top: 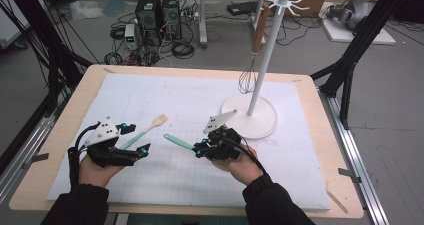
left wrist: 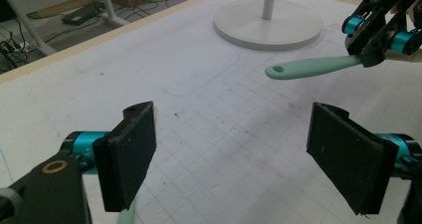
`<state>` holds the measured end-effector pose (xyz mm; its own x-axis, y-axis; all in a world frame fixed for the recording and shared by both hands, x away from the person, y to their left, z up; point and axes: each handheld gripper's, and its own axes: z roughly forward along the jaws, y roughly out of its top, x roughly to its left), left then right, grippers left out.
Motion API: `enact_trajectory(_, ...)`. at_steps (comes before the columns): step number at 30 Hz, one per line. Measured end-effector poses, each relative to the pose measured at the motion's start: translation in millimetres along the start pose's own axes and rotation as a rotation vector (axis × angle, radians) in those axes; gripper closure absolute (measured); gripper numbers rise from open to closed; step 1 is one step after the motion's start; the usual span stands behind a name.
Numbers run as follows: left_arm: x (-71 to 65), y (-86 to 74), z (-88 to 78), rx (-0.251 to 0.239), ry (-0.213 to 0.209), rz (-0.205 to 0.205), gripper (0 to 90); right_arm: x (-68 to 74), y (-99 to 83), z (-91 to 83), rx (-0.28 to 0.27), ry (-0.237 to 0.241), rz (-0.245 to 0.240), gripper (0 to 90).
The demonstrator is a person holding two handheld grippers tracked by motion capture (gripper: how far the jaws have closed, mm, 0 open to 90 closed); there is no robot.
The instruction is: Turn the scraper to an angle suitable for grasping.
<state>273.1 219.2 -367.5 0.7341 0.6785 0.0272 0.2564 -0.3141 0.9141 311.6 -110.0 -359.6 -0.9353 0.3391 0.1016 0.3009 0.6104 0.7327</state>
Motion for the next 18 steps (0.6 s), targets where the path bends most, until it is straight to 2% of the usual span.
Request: enact_trajectory(18,-0.5,0.6,-0.1,0.002,-0.003,0.003,19.9,-1.2,3.5,-8.8,-0.023,-0.010,0.000,80.3)
